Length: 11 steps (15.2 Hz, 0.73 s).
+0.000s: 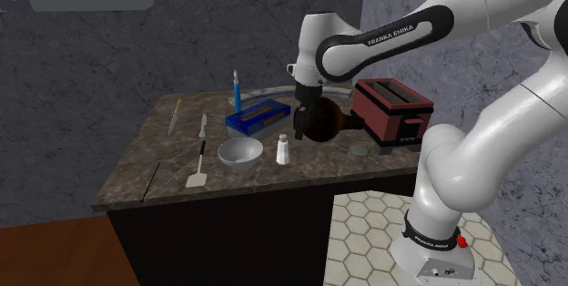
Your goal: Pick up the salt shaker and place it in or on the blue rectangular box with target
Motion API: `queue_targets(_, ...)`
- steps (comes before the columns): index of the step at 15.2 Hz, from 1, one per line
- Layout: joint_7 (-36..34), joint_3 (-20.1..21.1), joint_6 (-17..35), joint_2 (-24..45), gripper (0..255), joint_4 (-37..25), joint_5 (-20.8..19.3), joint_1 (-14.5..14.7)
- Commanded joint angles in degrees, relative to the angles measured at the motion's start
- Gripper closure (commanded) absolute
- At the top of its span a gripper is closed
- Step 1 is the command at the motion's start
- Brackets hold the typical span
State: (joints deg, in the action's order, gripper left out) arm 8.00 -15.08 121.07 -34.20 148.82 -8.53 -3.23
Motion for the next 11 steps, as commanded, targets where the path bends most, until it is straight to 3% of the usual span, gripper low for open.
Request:
queue_targets(1, 3.2, -2.5, 5.4, 3.3, 0, 0.3, -0.6, -0.1)
queue_targets(5, 9.6, -7.4, 15.4, 10.9, 0, -0.1, 0.3, 0.9)
queue_targets(8, 15.7, -11.4, 22.4, 17.5, 0, -1.6, 3.3, 2.8)
queue_targets(11, 16.6, -12.0, 24.5, 19.3, 0, -1.4, 4.3, 3.3)
